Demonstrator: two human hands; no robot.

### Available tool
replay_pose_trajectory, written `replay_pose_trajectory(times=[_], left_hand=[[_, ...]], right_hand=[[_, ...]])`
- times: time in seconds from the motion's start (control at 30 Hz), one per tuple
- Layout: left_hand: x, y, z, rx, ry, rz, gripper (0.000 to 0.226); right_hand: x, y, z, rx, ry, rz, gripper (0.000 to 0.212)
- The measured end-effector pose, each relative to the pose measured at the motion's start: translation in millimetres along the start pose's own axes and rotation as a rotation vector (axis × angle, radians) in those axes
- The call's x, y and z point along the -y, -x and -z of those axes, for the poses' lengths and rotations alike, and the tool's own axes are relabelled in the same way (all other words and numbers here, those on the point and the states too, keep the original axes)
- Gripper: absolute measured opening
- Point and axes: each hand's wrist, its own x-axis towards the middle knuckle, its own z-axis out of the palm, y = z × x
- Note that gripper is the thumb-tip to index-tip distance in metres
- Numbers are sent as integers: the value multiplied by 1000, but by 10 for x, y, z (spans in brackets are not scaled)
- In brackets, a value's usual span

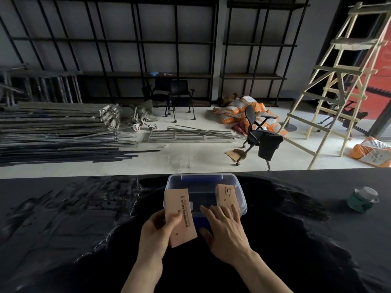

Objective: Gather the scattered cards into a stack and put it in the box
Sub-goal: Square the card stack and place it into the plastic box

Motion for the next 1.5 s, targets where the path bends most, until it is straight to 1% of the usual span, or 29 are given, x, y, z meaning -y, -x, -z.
replay_pose_trajectory(times=[0.17, 0.3, 0.33, 0.37, 0.43, 0.5, 0.53, 0.57, 0.6, 0.63, 0.73, 0.8, 0.87, 0.93, 1.03, 1.13, 1.27, 1.37, 1.43, 1.5], left_hand=[[4, 25, -41, -11, -34, -21, 24], [-35, 13, -119, -5, -66, -43, 21], [-42, 3, -145, 3, -81, -49, 21], [-45, -9, -174, 8, -97, -51, 21], [-55, -27, -244, 15, -120, -37, 21], [-62, -46, -321, 18, -136, 2, 25], [-59, -58, -359, 15, -151, 18, 27], [-55, -71, -394, 8, -172, 25, 28], [-47, -89, -428, 2, -191, 27, 28], [-38, -114, -465, -3, -210, 34, 28], [18, -205, -570, 1, -306, 74, 35], [69, -278, -630, 5, -375, 100, 46], [125, -354, -665, 7, -447, 120, 50], [175, -428, -680, 20, -506, 145, 50], [228, -502, -683, 37, -564, 196, 56], [236, -533, -697, 36, -630, 249, 69], [283, -598, -754, 85, -705, 288, 86], [279, -603, -817, 133, -814, 289, 97], [251, -611, -861, 131, -985, 247, 88], [240, -621, -848, 131, -1129, 196, 68]], right_hand=[[55, 203, -26, -5, 53, 21, 66], [165, 513, -85, 37, 33, 49, 70], [180, 594, -103, 23, 41, 74, 69], [176, 667, -112, -19, 39, 111, 67], [115, 750, -67, -197, -66, 143, 59], [-74, 727, 62, -447, -195, 46, 54], [-215, 690, 137, -544, -217, -42, 55], [-370, 647, 195, -589, -204, -135, 60], [-534, 603, 231, -572, -158, -220, 65], [-698, 567, 226, -502, -103, -291, 71], [-1117, 521, 0, -192, 25, -453, 81], [-1274, 541, -212, -55, 61, -507, 91], [-1351, 572, -395, 21, 108, -524, 98], [-1383, 598, -495, 52, 116, -543, 99], [-1387, 610, -525, 49, 124, -546, 97], [-1360, 612, -503, 29, 133, -538, 96], [-1353, 615, -500, 34, 135, -539, 96], [-1354, 593, -513, 26, 140, -535, 96], [-1347, 541, -553, 28, 112, -540, 95], [-1338, 540, -570, 23, 118, -529, 94]])
